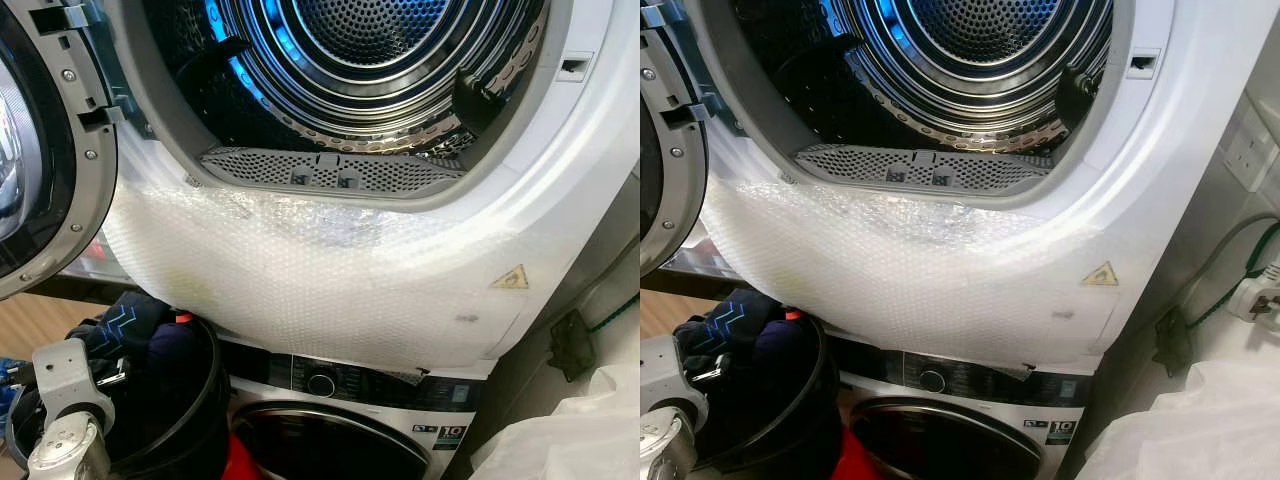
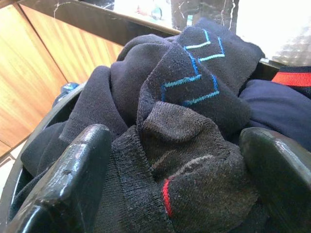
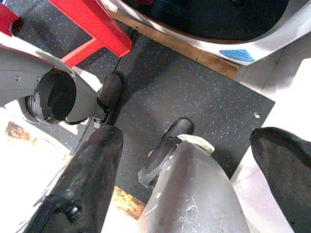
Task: Clothes washing
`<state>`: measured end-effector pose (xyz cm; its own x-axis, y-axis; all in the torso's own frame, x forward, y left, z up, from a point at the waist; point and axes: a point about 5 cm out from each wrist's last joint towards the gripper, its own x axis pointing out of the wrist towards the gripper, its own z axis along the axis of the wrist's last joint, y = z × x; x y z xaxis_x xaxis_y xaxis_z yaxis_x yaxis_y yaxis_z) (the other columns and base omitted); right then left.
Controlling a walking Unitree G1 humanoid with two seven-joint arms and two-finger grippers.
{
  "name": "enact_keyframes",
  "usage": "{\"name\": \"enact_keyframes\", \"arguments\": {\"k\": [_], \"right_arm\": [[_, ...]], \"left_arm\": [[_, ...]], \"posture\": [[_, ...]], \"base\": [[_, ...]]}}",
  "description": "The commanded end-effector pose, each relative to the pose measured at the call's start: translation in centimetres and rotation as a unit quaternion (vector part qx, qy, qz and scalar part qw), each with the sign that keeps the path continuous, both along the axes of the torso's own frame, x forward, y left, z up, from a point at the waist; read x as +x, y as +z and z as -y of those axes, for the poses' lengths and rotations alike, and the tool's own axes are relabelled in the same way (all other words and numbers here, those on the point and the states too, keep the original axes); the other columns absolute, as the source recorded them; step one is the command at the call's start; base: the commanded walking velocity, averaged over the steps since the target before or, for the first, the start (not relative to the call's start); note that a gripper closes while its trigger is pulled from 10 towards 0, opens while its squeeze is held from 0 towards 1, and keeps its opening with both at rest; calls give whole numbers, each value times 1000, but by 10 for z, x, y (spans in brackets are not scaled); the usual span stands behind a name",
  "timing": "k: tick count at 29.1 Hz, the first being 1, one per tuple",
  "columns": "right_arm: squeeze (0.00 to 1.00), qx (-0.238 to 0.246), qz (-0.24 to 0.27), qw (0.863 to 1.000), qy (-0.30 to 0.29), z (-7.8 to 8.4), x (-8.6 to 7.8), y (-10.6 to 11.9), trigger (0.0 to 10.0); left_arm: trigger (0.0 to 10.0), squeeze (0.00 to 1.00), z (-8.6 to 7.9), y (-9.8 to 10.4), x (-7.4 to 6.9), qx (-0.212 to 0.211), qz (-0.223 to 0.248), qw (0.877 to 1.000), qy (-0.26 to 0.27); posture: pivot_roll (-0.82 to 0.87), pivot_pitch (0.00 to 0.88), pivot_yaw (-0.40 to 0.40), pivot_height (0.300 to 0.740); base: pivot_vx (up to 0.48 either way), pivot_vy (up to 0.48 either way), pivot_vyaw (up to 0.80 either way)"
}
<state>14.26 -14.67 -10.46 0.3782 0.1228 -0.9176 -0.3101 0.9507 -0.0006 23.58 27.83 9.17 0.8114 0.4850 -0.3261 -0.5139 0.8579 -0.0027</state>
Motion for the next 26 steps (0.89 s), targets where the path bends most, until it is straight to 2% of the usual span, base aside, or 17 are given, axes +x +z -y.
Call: {"name": "enact_keyframes", "arguments": {"k": [1, 19, 22, 26], "right_arm": [[0, -1, -7, 1000, 0, -1, -4, -1, 10000], [0, -3, -15, 1000, -9, 7, -7, -2, 10000], [0, -6, -15, 1000, -7, 9, -8, -2, 10000], [0, -7, -15, 1000, -4, 9, -8, -2, 10000]], "left_arm": [[10000, 0, -2, 1, -1, -2, -13, 1000, 9], [10000, 0, 1, -16, -3, -35, -82, 996, 26], [10000, 0, 5, -27, -6, -74, -98, 992, 37], [10000, 0, 11, -29, -4, -114, -92, 989, 33]], "posture": [[201, 0, 66, 740], [189, 0, 75, 740], [185, 0, 76, 740], [189, 0, 74, 740]], "base": [[0, 0, 0], [0, 0, 0], [0, 0, 0], [0, 0, 0]]}}
